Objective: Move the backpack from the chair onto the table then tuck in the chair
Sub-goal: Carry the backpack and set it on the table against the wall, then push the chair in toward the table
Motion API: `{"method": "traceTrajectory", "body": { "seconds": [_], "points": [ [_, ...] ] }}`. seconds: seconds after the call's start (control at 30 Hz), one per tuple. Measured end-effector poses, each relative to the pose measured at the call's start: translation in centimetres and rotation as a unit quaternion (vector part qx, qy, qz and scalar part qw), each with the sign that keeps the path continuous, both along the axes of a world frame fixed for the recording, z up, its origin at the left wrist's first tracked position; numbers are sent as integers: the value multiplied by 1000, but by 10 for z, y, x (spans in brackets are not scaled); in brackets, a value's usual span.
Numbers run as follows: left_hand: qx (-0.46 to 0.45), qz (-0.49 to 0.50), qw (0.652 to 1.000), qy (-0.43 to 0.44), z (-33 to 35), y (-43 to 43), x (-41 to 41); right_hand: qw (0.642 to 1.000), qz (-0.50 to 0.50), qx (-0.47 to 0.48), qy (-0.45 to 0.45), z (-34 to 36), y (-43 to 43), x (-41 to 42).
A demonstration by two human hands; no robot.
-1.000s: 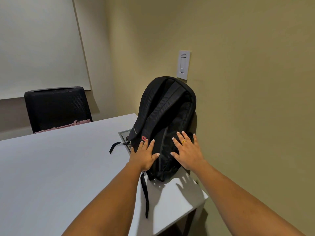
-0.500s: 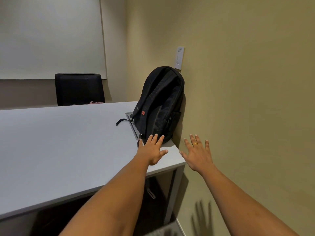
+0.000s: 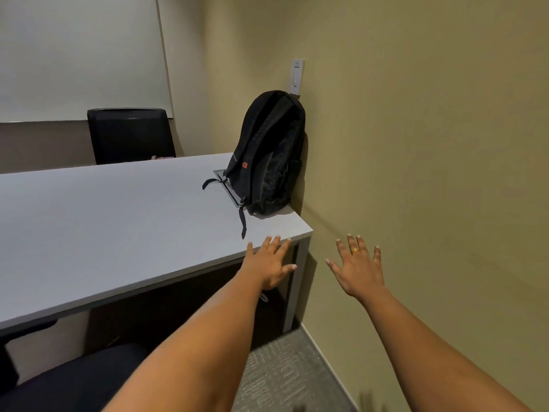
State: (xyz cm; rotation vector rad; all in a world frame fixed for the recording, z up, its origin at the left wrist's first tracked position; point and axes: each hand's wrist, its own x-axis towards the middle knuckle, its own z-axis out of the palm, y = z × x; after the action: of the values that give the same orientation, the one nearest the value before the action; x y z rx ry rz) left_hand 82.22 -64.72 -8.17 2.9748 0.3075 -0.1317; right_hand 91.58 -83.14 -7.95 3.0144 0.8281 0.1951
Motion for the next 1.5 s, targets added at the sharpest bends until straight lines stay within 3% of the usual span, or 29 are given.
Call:
{"method": "traceTrajectory", "body": {
  "seconds": [0.43,1.03,1.5],
  "points": [
    [-7,-108,993,55,-13,-23,-150,993,-108,9,41,-28,-35,-189],
    [10,-237,970,55,-25,-84,-333,971,-227,46,54,-38,-99,-421],
    [2,-304,951,59,-7,-60,-494,953,-295,49,55,-23,-74,-611]
  ]
}}
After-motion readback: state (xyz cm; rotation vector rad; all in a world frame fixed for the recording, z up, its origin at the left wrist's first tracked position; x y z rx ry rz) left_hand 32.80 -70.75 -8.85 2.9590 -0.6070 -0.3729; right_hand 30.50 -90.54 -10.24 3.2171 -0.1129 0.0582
